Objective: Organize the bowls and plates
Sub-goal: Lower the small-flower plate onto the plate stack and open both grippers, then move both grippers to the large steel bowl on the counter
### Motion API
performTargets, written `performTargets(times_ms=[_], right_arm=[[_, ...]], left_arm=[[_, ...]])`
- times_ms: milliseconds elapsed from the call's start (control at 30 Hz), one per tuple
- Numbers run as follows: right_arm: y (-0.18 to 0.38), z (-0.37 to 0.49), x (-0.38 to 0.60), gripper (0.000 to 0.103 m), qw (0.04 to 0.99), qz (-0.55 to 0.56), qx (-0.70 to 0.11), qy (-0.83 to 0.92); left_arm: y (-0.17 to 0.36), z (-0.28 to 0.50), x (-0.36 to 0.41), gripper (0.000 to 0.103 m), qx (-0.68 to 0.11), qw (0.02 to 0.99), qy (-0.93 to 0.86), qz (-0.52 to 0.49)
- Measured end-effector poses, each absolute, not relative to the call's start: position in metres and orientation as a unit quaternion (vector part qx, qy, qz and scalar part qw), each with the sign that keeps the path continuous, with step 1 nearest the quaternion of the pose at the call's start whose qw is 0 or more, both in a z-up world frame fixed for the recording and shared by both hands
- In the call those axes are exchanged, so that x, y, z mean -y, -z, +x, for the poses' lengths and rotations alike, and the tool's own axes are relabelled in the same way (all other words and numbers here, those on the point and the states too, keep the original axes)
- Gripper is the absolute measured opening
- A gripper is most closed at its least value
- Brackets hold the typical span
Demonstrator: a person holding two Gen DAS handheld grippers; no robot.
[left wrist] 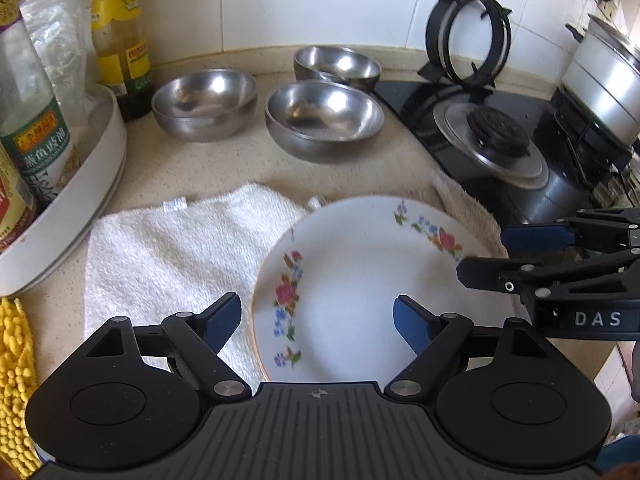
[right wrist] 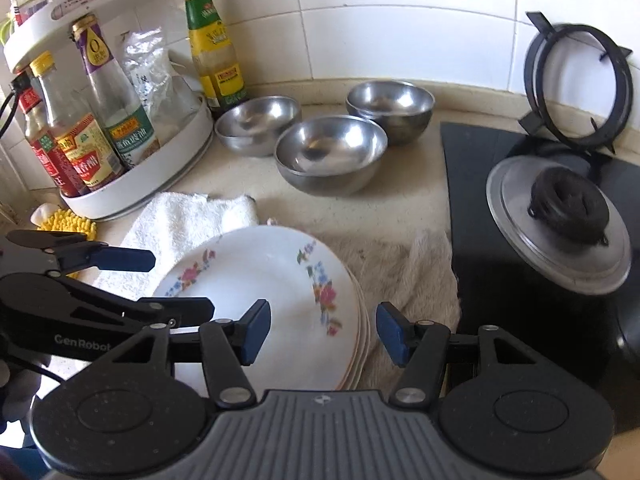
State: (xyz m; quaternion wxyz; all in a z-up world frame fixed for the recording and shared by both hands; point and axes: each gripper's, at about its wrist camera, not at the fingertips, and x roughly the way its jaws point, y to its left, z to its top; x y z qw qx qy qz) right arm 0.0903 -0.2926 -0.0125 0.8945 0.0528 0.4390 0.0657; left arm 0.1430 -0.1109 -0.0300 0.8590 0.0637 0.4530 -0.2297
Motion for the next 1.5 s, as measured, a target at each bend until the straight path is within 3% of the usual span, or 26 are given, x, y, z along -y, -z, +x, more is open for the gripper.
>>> performTargets(times_ms=[667, 1500], right_arm=[[-0.001, 0.21, 0.35, 0.068, 0.882, 0.084, -0.452, -0.104], [0.049, 0.291, 0.368, 0.066, 0.839, 0.096, -0.52, -0.13]], left_arm=[[-0.008, 0.214, 0.125, 0.096, -0.422, 0.894, 0.148, 0.032], [0.028, 0.299, 0.157, 0.096, -0.462, 0.88, 0.102, 0.036]])
